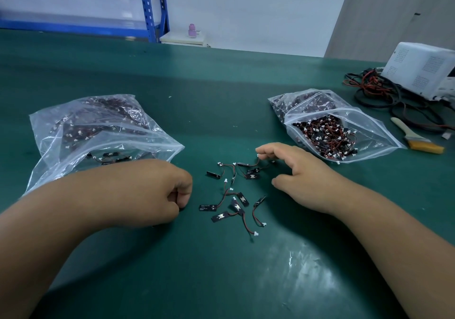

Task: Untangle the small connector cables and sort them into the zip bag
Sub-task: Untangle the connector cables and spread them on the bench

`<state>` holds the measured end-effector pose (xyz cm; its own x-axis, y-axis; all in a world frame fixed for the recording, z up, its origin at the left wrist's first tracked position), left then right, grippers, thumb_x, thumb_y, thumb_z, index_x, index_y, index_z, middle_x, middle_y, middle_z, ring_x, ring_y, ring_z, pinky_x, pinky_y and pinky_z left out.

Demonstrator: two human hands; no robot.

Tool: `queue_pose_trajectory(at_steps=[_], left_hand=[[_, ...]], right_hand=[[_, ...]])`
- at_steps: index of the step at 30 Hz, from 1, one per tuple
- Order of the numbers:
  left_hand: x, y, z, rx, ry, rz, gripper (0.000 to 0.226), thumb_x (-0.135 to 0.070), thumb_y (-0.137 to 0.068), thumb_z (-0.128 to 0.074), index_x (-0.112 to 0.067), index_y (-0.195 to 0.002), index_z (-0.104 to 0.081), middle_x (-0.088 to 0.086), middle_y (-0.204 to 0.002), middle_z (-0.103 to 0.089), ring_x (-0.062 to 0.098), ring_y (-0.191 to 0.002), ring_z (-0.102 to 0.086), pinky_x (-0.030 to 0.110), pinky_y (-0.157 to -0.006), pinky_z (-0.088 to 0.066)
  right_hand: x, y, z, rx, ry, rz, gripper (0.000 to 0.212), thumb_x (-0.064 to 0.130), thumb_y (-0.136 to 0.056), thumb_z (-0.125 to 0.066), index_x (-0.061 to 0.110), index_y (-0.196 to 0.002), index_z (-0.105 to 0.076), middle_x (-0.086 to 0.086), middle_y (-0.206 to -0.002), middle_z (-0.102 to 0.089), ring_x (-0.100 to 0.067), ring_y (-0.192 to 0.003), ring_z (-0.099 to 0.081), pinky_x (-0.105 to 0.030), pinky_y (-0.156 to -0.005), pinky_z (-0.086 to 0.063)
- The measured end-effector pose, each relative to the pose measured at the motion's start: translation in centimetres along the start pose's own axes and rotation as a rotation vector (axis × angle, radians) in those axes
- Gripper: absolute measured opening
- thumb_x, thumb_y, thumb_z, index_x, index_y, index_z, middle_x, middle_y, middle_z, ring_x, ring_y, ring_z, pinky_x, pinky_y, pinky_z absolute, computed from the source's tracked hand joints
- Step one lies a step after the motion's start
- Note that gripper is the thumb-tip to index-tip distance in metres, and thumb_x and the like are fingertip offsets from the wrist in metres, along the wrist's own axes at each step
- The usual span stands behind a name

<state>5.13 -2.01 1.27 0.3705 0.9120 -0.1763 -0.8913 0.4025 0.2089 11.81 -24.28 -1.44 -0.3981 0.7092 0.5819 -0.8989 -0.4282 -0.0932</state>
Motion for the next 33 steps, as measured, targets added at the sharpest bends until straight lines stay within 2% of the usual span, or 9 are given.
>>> queue_pose_trajectory(at_steps=[4,8,12,17,22,25,29,33], left_hand=[[0.0,-0.1,-0.1,-0.003,-0.003,-0.010,0.013,-0.023,-0.080,-0.055,-0.036,-0.082,-0.057,-0.035,-0.084,-0.056,-0.007,-0.072,-0.054,0.014,-0.057,-0.042],[0.1,-0.1,0.0,-0.012,0.000,-0.010,0.013,-0.023,-0.079,-0.055,-0.036,-0.081,-0.057,-0.030,-0.082,-0.058,-0.006,-0.072,-0.054,0.015,-0.058,-0.043],[0.1,0.0,-0.1,-0.007,0.005,-0.008,0.013,-0.024,-0.079,-0.055,-0.037,-0.082,-0.057,-0.034,-0.083,-0.057,-0.005,-0.072,-0.055,0.017,-0.061,-0.045],[0.0,0.0,0.0,-0.010,0.001,-0.014,0.013,-0.024,-0.079,-0.055,-0.037,-0.082,-0.057,-0.037,-0.085,-0.055,-0.006,-0.073,-0.054,0.016,-0.060,-0.044],[0.1,-0.1,0.0,-0.013,0.003,-0.007,0.013,-0.024,-0.080,-0.055,-0.037,-0.082,-0.057,-0.029,-0.082,-0.059,-0.005,-0.073,-0.055,0.017,-0.062,-0.046],[0.1,-0.1,0.0,-0.020,0.001,-0.006,0.013,-0.024,-0.080,-0.055,-0.037,-0.082,-0.058,-0.026,-0.080,-0.060,-0.006,-0.072,-0.055,0.013,-0.058,-0.042],[0.1,-0.2,0.0,-0.011,-0.010,-0.003,0.013,-0.024,-0.080,-0.055,-0.037,-0.083,-0.058,-0.035,-0.084,-0.057,-0.007,-0.072,-0.054,0.013,-0.057,-0.041],[0.2,-0.1,0.0,-0.016,-0.008,0.000,0.013,-0.024,-0.080,-0.055,-0.037,-0.082,-0.058,-0.032,-0.082,-0.058,-0.007,-0.071,-0.054,0.014,-0.057,-0.042]], right_hand=[[0.1,0.1,0.1,-0.011,0.019,0.015,0.060,0.017,-0.083,-0.065,0.049,-0.131,-0.049,0.033,-0.123,-0.053,0.006,-0.126,-0.042,-0.021,-0.108,-0.032],[0.7,0.3,0.3,-0.084,0.026,0.015,0.053,0.044,-0.081,-0.066,0.044,-0.132,-0.052,0.027,-0.125,-0.055,0.002,-0.126,-0.045,-0.028,-0.111,-0.036],[1.1,0.5,0.2,-0.130,-0.011,-0.018,0.059,0.034,-0.082,-0.072,0.045,-0.135,-0.048,0.026,-0.128,-0.053,0.001,-0.128,-0.043,-0.031,-0.112,-0.035],[1.6,0.8,-1.1,0.057,-0.069,-0.038,0.085,0.035,-0.066,-0.068,0.055,-0.139,-0.029,0.024,-0.143,-0.044,0.003,-0.138,-0.033,-0.033,-0.116,-0.031],[1.2,0.7,-0.9,0.053,-0.090,-0.051,0.081,0.011,-0.077,-0.065,0.051,-0.139,-0.032,0.024,-0.139,-0.049,0.006,-0.130,-0.041,-0.019,-0.105,-0.035],[0.8,0.6,-0.5,0.033,-0.072,-0.059,0.077,0.004,-0.080,-0.062,0.045,-0.140,-0.037,0.025,-0.131,-0.054,0.005,-0.127,-0.044,-0.015,-0.101,-0.033],[0.8,0.6,-0.2,0.019,-0.070,-0.059,0.074,0.007,-0.080,-0.065,0.045,-0.139,-0.039,0.026,-0.128,-0.055,0.006,-0.125,-0.046,-0.015,-0.101,-0.035],[1.2,0.6,-0.3,0.013,-0.078,-0.026,0.068,0.027,-0.084,-0.074,0.046,-0.140,-0.039,0.026,-0.131,-0.054,0.003,-0.129,-0.043,-0.026,-0.111,-0.033]])
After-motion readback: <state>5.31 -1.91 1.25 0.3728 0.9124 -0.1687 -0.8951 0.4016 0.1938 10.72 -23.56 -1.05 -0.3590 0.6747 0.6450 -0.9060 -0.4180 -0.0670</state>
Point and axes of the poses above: each hand's wrist, its own y-axis away from the middle knuckle, its own z-axis out of the back of the hand, x = y × z, the point moved 8 cm from there along -y, towards the middle knuckle
